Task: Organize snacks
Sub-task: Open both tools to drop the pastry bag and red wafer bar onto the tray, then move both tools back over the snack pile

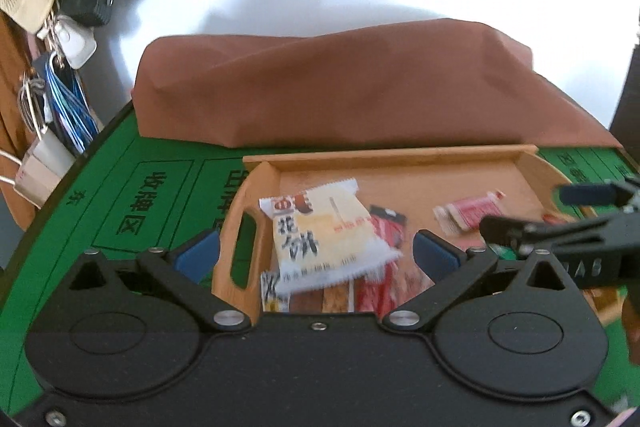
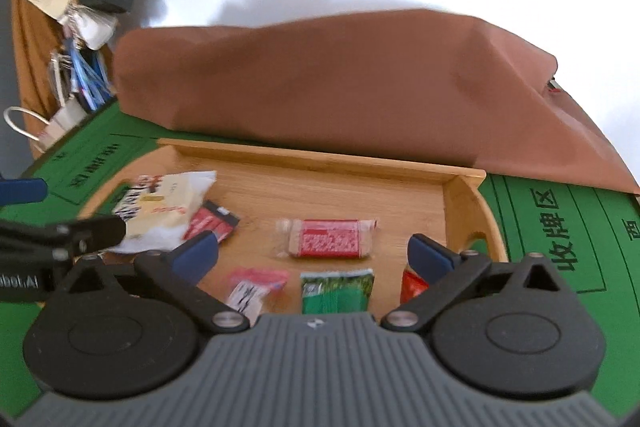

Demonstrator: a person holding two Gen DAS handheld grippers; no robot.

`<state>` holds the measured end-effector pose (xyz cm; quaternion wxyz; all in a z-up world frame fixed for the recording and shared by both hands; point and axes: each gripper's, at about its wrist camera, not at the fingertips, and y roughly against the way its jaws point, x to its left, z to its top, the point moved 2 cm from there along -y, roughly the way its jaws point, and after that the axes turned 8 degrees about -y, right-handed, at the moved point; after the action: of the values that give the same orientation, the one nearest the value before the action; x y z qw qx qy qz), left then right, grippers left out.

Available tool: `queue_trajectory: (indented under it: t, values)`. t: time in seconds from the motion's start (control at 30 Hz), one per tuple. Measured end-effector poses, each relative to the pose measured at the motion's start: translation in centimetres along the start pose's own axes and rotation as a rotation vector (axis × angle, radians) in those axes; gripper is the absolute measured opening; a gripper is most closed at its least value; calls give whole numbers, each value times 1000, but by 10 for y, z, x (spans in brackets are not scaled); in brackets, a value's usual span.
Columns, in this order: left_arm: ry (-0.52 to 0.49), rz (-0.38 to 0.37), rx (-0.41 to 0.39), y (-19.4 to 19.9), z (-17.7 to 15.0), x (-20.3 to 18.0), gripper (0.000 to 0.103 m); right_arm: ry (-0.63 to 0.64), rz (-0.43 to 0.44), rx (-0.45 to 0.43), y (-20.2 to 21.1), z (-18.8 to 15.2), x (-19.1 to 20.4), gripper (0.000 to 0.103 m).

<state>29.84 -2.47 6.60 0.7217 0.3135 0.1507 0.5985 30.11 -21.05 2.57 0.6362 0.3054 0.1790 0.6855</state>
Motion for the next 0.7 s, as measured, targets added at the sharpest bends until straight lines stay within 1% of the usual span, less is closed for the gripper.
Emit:
queue_trajectory:
  t: [0.2, 0.37, 0.43, 0.57, 0.7]
  values:
    - [-37, -22, -36, 42, -28, -11, 103, 8, 59, -12, 38, -17, -2, 103]
    - [-30, -53, -46, 69, -59, -21, 103, 57, 83, -20, 70, -36, -5, 103]
    - [-39, -68, -43, 77, -69, -26, 103, 76, 90, -18, 81, -43, -6, 103]
    - [-73, -64, -47, 90, -89, -37, 103, 122, 108, -7, 97, -59, -5, 103]
    - [-77, -93, -24, 95, -107, -45, 103, 186, 129, 11, 109, -75, -4, 103]
